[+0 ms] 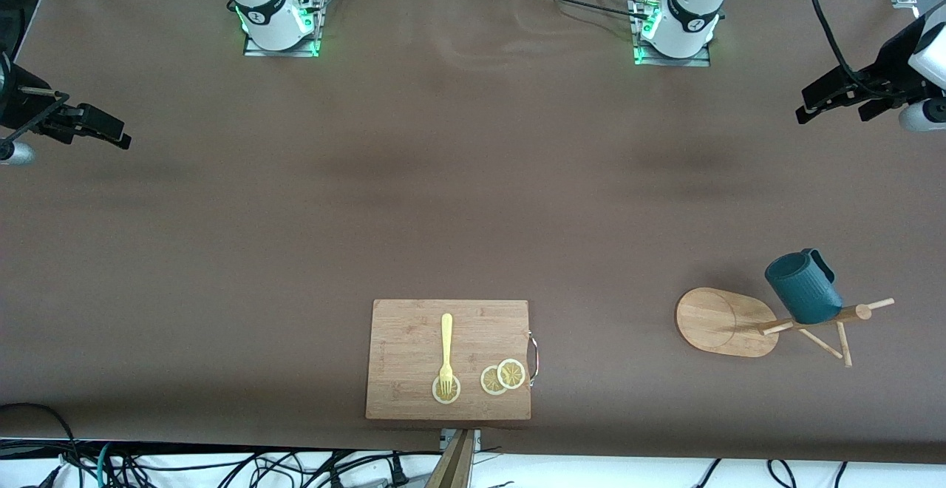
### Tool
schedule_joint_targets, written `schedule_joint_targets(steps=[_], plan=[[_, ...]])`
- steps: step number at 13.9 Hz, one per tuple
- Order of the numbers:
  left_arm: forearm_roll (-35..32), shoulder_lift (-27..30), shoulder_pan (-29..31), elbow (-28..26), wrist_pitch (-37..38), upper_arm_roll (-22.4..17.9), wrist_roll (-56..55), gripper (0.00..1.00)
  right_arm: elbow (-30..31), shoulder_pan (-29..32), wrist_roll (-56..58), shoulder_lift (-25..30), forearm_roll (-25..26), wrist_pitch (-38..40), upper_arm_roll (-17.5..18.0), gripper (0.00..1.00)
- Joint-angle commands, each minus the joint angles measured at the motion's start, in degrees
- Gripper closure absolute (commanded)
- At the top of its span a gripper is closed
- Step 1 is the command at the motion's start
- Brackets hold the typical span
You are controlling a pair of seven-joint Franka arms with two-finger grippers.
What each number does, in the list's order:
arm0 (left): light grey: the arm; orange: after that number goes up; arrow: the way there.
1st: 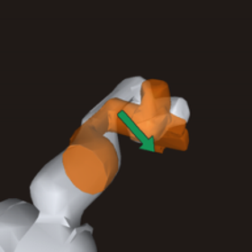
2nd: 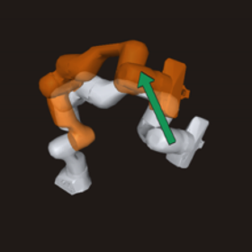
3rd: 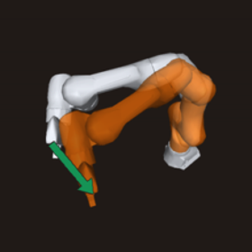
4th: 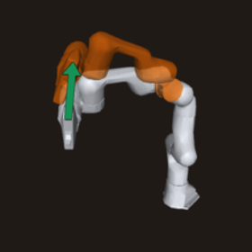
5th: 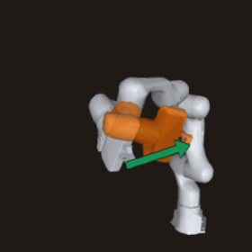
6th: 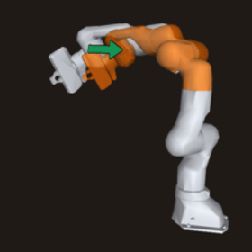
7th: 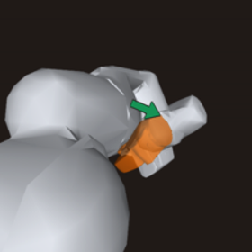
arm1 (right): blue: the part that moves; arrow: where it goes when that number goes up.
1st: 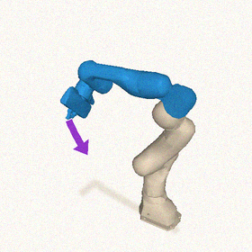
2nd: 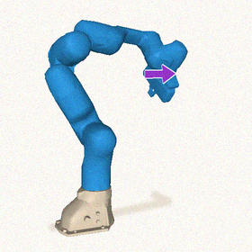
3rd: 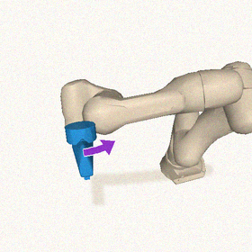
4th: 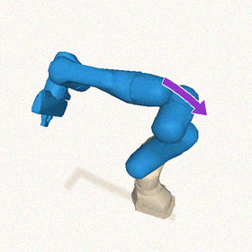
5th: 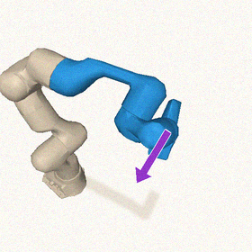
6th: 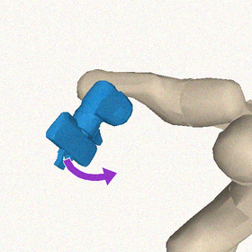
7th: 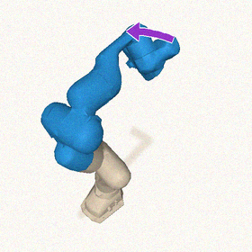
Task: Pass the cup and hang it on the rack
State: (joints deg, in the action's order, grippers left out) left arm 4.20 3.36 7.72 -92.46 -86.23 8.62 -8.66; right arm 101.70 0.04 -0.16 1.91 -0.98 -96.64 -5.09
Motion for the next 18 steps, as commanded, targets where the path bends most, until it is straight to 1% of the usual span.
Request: schedule_joint_targets(steps=[1,2,3,15,18], plan=[[-3.7,0.0,-9.3,0.5,-1.0,-7.6,-3.3,0.00,-0.4,0.2,-0.1,0.0,-0.5,0.2,0.0,0.00],[-3.8,-0.7,-12.1,0.9,-1.0,-10.6,-3.5,0.00,-0.4,0.2,-0.1,-0.1,-0.5,0.2,0.0,0.00],[-3.8,-0.8,-12.6,0.9,-1.0,-11.0,-3.5,0.00,-0.4,0.2,-0.1,-0.1,-0.5,0.2,0.0,0.00],[-3.1,-0.6,-12.1,1.0,-1.4,-11.2,-2.4,0.00,-0.4,0.2,-0.1,0.0,-0.5,0.2,0.0,0.00],[-3.1,-0.5,-12.1,1.0,-1.4,-11.2,0.1,0.00,-0.4,0.2,-0.1,-0.1,-0.5,0.2,0.0,0.00]])
